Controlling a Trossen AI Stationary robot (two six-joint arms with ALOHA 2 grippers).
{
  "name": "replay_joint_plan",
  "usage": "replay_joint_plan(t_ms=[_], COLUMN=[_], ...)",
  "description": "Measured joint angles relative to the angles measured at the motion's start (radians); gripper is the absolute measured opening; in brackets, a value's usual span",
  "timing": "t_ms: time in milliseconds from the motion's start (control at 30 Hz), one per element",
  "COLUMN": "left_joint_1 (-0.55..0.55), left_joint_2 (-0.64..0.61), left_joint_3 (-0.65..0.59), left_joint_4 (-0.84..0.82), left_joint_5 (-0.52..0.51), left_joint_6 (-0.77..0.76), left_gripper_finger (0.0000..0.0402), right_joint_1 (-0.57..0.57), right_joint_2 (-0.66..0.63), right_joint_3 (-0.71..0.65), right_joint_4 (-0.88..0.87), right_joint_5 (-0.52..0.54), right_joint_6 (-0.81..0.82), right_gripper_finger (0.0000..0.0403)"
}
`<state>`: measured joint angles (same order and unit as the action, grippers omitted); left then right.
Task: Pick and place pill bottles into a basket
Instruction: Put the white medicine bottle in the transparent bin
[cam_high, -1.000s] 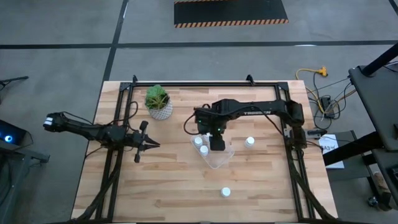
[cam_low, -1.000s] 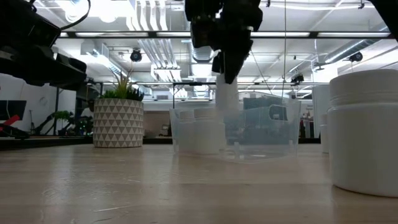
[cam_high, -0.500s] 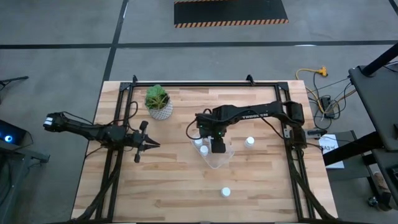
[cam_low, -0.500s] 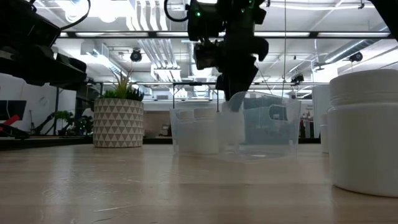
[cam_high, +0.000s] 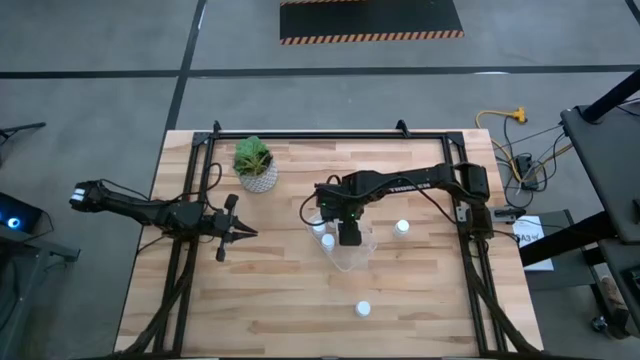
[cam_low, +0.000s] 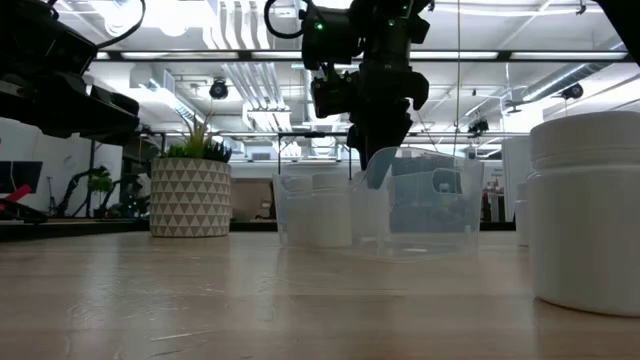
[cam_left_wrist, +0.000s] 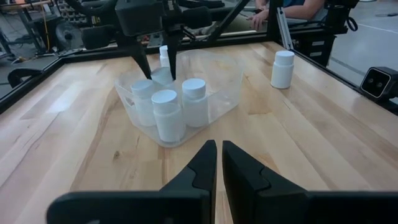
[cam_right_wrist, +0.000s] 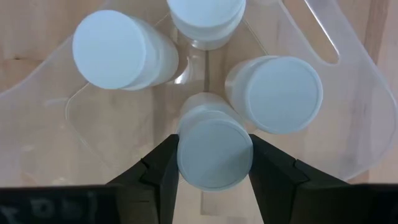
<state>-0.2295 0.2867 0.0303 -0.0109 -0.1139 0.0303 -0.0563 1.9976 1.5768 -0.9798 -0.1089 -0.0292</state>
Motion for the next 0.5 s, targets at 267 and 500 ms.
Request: replay_joint_plan(t_ms=[267,500], left_joint_1=[0.0,0.0], left_joint_2=[0.0,0.0], left_joint_3=[0.0,0.0], left_joint_4=[0.0,0.001], left_joint_5=[0.0,0.0], left_joint_6=[0.0,0.0], left_gripper_finger=[0.0008,0.0008], right_joint_1=[0.0,0.0], right_joint_2=[0.0,-0.003], right_joint_3=[-0.003,-0.034], right_joint_4=[0.0,0.015], right_joint_5=[-0.001,-0.003], right_joint_6=[0.0,0.008], right_gripper_finger=[0.0149,0.015])
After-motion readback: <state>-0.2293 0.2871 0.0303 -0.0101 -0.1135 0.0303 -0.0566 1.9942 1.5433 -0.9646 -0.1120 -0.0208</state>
